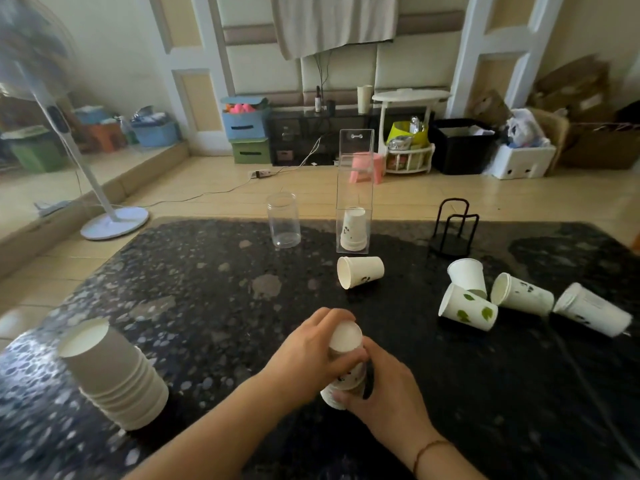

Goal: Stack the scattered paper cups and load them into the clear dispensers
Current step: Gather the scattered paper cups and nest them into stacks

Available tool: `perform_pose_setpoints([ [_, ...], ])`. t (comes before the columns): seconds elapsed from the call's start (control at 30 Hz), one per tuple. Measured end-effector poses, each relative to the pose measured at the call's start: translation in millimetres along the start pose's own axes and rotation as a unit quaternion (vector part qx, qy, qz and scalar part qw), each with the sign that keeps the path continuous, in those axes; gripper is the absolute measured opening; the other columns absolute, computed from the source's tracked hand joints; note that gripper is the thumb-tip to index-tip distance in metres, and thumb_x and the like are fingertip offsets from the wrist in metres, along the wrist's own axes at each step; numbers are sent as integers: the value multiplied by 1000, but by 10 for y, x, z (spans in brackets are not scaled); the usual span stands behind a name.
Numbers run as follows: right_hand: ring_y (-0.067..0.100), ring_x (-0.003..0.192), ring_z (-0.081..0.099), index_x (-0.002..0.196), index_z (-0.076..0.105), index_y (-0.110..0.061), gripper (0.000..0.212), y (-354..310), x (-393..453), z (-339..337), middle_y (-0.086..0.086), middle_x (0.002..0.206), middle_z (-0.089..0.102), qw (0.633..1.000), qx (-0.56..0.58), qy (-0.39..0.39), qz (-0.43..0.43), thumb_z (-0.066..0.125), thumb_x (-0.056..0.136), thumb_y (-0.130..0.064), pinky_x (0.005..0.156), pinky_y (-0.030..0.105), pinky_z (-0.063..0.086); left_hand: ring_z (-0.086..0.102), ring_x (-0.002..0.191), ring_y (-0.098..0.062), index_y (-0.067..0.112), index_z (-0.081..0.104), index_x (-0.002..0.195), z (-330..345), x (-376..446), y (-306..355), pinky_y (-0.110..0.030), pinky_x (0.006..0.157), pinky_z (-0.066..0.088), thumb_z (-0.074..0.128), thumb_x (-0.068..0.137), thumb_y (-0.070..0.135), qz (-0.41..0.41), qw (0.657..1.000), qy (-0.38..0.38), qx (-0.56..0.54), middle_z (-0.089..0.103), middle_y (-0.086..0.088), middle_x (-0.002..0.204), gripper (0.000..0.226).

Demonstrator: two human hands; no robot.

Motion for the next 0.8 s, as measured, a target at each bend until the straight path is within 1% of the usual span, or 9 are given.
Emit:
perform_pose_setpoints([
  [0.13, -1, 111, 54, 123, 48, -47, 71, 132, -42, 122, -28, 115, 56, 997, 78, 3, 10, 76, 59, -58, 94, 24, 47, 51, 109, -2, 43, 46, 127, 50, -22, -60, -23, 92, 49, 66, 82, 60, -3, 1000, 18, -9, 46, 23, 122, 52],
  [0.2, -6, 117, 49, 129, 45, -47, 74, 138, -50, 100, -31, 122, 53, 996, 91, -26, -2, 78, 64, -52, 97, 20, 43, 49, 117, -2, 44, 41, 134, 19, -22, -44, -23, 97, 46, 67, 78, 63, -16, 1000, -15, 10, 43, 25, 129, 64],
  [0.27, -12, 122, 41, 136, 41, -45, 78, 182, -59, -3, -33, 132, 45, 996, 76, -52, -20, 76, 67, -57, 101, 12, 34, 37, 130, -3, 44, 32, 142, -59, 9, 44, -24, 106, 38, 57, 75, 75, -26, 999, -15, 28, 36, 25, 140, 78],
  [0.33, -12, 127, 34, 139, 40, -41, 75, 318, -59, -211, -30, 138, 38, 997, 71, -37, -12, 66, 73, -64, 106, 11, 27, 28, 136, -5, 41, 35, 143, -215, 84, 266, -25, 107, 30, 45, 76, 77, -38, 998, 58, 7, 34, 21, 144, 76],
  [0.43, 0, 127, 44, 136, 48, -33, 72, 619, -26, -625, -17, 138, 48, 986, 143, 59, 59, 51, 74, -71, 108, 28, 38, 32, 130, -5, 38, 46, 135, -265, 298, 770, -23, 100, 27, 48, 84, 62, 3, 988, 150, -44, 41, 19, 139, 57],
  [0.53, 12, 129, 46, 136, 48, -25, 57, 1006, 67, -938, -5, 142, 49, 961, 173, 152, 156, 59, 87, -52, 106, 36, 40, 35, 129, -5, 35, 47, 135, 143, 635, 1143, -25, 102, 33, 55, 90, 53, 30, 992, 96, -78, 43, 15, 139, 49],
  [0.63, 20, 138, 35, 139, 44, -18, 67, 1363, 136, -1141, 2, 146, 44, 957, 47, 210, 194, 62, 83, -49, 111, 44, 36, 38, 137, -15, 29, 41, 144, 852, 989, 1157, -34, 110, 37, 60, 92, 50, -56, 992, -44, -108, 42, 5, 148, 59],
  [0.7, 24, 144, 26, 145, 36, -15, 76, 1574, 188, -1175, 7, 152, 37, 953, 32, 201, 223, 62, 82, -50, 115, 48, 30, 40, 139, -18, 23, 35, 149, 1217, 1174, 1082, -32, 107, 37, 61, 93, 45, -116, 978, -90, -150, 38, 1, 153, 65],
  [0.8, 22, 149, 14, 152, 22, -17, 82, 1802, 285, -1161, 7, 159, 24, 952, 87, 148, 253, 60, 87, -50, 118, 46, 23, 46, 133, -18, 20, 31, 152, 1472, 1390, 941, -30, 102, 40, 61, 95, 39, -175, 961, -54, -208, 43, 0, 151, 67],
])
Point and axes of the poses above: each hand's wrist, its own x-axis towards the middle knuckle, its own z-axis out of the palm, y = z × x, the point moved 5 cm from there along x, towards the middle knuckle
